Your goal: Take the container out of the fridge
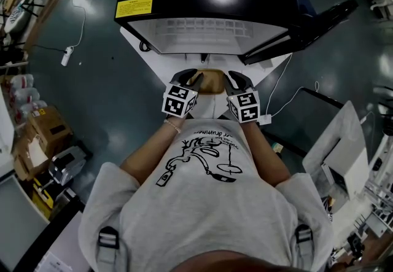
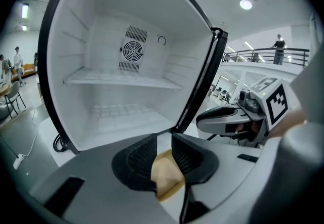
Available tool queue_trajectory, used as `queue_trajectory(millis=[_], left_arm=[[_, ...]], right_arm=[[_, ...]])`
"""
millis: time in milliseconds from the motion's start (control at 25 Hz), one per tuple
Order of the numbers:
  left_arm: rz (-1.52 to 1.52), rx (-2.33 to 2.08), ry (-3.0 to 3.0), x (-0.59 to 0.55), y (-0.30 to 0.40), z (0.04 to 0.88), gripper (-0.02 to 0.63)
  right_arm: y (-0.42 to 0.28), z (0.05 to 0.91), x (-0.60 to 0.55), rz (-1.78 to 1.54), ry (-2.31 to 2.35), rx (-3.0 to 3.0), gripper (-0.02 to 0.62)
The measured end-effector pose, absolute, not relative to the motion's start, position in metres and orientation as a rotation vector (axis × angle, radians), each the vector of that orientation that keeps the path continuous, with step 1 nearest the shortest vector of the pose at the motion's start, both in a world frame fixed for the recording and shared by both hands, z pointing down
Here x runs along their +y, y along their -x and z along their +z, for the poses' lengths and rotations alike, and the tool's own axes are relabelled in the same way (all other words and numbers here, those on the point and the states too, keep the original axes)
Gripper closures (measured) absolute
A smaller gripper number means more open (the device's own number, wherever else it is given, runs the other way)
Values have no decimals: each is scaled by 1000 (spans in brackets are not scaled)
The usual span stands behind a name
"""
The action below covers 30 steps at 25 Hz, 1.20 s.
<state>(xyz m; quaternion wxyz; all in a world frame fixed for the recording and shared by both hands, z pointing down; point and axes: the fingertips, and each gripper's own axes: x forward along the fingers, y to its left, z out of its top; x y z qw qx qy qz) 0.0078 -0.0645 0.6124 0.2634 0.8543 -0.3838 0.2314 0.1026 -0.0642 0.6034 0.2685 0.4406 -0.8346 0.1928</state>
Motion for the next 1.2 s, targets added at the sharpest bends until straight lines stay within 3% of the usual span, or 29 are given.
queue_trajectory(millis=[1200], left_arm=[[270,-1074,-2637,-73,-13,435,540]], right_arm=[[-70,426,-65,335,-1210,-2587,522]])
